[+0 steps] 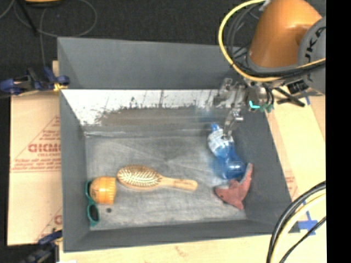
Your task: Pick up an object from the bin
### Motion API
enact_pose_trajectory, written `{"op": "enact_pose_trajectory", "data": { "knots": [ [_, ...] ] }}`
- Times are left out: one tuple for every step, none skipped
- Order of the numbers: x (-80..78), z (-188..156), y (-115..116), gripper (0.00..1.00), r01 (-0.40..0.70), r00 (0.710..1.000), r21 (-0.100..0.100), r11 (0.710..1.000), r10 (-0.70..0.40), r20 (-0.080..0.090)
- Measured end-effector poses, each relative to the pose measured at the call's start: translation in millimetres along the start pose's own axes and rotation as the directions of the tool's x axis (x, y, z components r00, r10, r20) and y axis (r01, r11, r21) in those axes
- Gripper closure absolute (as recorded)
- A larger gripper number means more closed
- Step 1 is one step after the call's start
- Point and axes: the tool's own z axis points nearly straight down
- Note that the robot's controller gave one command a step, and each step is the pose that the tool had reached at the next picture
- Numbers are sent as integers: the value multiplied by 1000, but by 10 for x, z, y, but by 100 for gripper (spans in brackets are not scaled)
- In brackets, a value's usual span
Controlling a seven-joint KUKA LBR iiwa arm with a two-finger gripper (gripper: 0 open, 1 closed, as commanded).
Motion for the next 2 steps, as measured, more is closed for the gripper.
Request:
{"op": "enact_pose_trajectory", "data": {
  "knots": [
    [-12, -57, 1, 0, 2, 1000, 2, 1000, -2, 9],
    [254, 704, 305, 0, -22, 1000, -1, 1000, 22, 11]
  ]
}}
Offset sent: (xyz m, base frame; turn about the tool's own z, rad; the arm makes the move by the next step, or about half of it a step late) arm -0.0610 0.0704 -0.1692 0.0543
